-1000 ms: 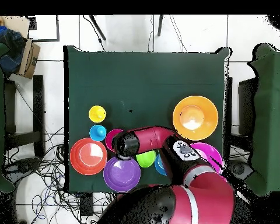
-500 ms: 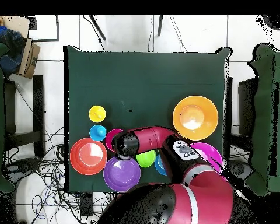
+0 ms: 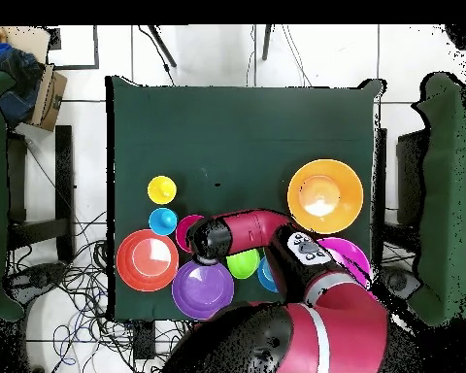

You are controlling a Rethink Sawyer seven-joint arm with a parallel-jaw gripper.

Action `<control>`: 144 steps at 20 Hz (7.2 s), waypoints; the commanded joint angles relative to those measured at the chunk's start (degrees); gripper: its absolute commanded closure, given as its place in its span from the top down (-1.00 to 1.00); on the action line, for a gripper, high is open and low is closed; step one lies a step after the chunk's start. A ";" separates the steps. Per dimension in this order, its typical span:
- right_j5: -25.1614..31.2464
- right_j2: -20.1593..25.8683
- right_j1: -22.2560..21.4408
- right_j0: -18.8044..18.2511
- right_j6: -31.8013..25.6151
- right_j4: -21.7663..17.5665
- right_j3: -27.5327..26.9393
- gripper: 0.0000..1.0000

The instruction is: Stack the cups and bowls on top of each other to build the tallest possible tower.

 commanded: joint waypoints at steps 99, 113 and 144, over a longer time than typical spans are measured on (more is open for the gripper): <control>6.24 3.04 -6.72 0.15 -6.72 -1.85 -4.25 -1.00; 6.96 3.50 -7.19 -0.35 -7.65 -1.94 -4.33 -1.00; 11.40 8.35 -4.39 -6.08 -12.22 -3.02 -7.38 -1.00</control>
